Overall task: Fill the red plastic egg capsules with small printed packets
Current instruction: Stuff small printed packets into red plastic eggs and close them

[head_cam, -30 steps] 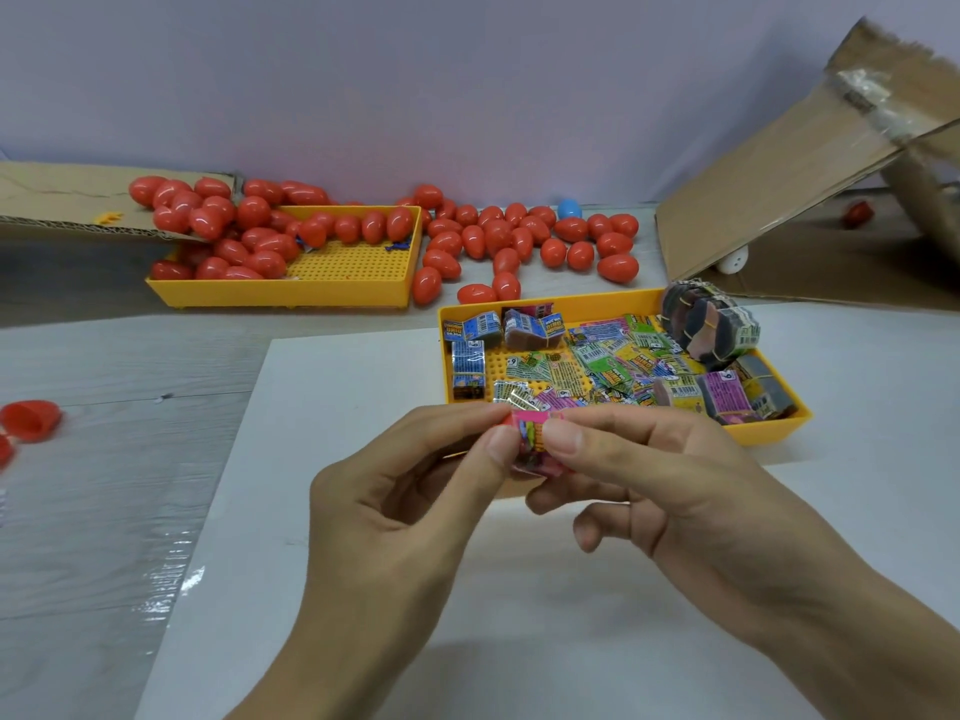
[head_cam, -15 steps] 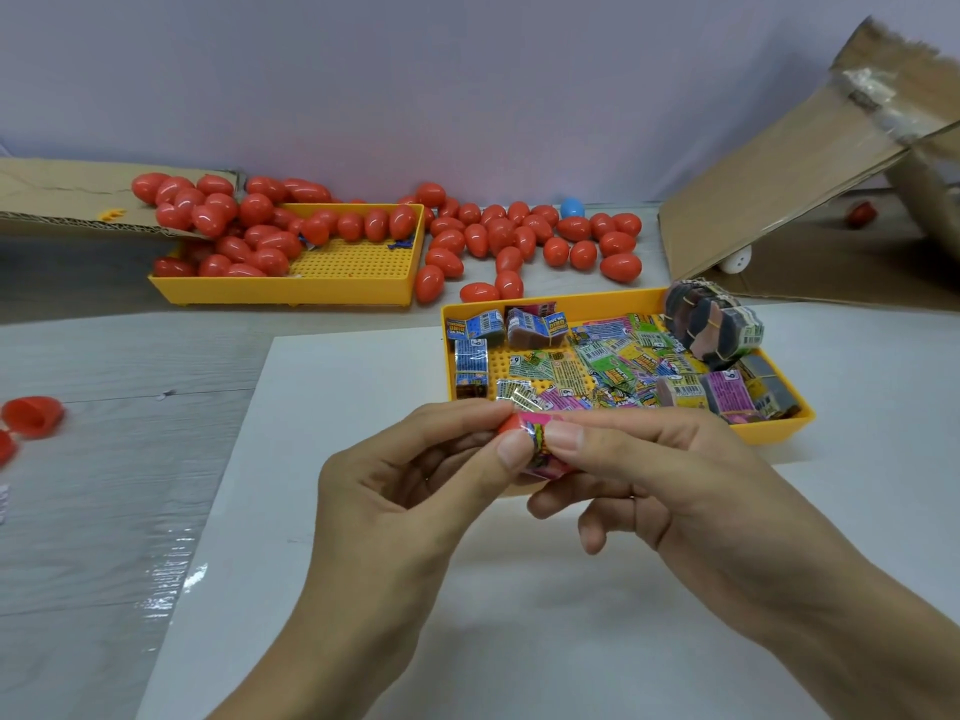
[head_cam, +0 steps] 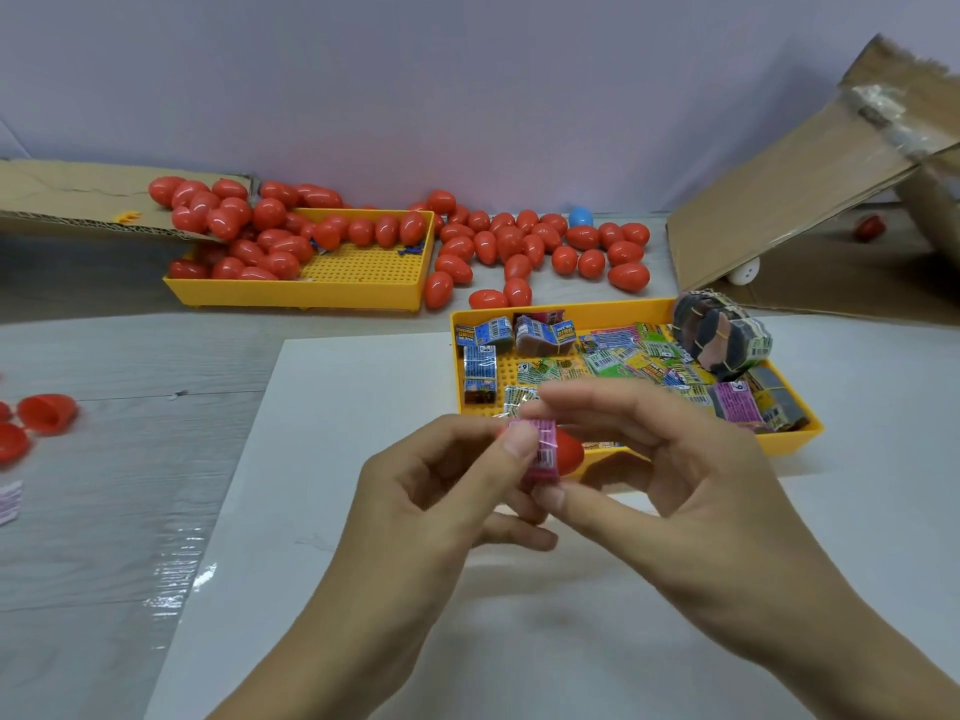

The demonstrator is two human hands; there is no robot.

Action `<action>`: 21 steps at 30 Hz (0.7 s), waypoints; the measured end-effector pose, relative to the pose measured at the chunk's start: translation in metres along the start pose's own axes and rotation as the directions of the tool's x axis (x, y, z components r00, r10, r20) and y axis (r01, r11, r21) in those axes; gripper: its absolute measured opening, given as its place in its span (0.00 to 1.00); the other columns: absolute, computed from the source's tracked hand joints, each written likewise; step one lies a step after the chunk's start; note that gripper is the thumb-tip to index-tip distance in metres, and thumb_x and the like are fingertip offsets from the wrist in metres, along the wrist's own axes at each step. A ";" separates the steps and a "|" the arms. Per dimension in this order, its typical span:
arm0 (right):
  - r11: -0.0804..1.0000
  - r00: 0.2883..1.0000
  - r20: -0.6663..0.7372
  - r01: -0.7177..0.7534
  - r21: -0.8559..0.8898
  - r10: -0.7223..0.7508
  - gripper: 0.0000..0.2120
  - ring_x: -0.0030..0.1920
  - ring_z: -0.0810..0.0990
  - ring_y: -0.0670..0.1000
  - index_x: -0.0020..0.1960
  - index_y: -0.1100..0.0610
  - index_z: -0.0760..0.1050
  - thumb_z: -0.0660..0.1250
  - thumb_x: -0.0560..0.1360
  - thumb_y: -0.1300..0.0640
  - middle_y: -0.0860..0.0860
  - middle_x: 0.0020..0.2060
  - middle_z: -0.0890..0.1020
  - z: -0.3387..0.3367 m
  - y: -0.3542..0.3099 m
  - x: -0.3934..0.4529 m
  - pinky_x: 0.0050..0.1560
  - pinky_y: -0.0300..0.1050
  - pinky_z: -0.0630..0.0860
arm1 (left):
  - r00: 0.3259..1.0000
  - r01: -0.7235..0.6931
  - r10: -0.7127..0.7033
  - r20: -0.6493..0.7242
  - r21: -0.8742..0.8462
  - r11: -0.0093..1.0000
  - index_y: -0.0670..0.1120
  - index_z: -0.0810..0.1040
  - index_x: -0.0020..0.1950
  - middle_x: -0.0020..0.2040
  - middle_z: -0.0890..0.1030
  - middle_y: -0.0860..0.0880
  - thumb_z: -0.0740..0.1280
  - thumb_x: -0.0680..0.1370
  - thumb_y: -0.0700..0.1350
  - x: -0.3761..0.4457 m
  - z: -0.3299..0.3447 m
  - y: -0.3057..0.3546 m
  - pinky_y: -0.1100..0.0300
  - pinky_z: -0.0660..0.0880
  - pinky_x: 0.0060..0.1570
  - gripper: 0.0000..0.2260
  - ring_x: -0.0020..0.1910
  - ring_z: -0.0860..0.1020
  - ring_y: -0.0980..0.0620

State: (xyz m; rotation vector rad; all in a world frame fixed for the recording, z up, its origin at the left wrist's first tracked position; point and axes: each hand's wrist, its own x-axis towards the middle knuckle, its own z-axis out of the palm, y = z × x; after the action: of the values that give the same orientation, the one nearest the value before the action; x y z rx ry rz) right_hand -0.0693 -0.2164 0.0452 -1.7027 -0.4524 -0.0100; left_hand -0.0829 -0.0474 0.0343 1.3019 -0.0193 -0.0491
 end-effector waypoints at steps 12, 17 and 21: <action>0.922 0.952 0.045 -0.305 0.238 0.303 0.13 0.35 0.84 0.55 0.44 0.58 0.84 0.68 0.71 0.49 0.57 0.35 0.84 -0.004 -0.010 0.006 0.26 0.42 0.76 | 0.964 -0.258 0.253 0.077 0.065 0.964 0.49 0.85 0.52 0.49 0.86 0.46 0.76 0.66 0.42 0.000 -0.003 0.001 0.63 0.79 0.49 0.15 0.50 0.84 0.50; 0.933 0.960 0.068 -0.278 0.227 0.270 0.08 0.37 0.86 0.55 0.45 0.56 0.86 0.72 0.73 0.53 0.56 0.36 0.86 -0.006 -0.015 0.006 0.28 0.42 0.78 | 0.944 -0.329 0.326 0.049 0.123 0.936 0.47 0.85 0.49 0.48 0.85 0.45 0.76 0.67 0.43 -0.001 -0.003 0.002 0.62 0.80 0.47 0.11 0.50 0.84 0.47; 0.917 0.945 0.099 -0.326 0.228 0.311 0.16 0.41 0.86 0.55 0.45 0.56 0.86 0.66 0.75 0.46 0.55 0.40 0.87 -0.004 -0.016 0.007 0.26 0.42 0.77 | 0.924 -0.381 0.381 0.029 0.159 0.911 0.48 0.85 0.50 0.50 0.84 0.47 0.76 0.68 0.43 -0.001 -0.003 0.001 0.61 0.80 0.49 0.11 0.53 0.83 0.45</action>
State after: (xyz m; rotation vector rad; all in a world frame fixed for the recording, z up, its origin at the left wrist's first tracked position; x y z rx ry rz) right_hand -0.0670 -0.2162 0.0632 -1.5206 -0.2049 0.3244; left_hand -0.0841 -0.0443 0.0347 1.4408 -0.2807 0.2955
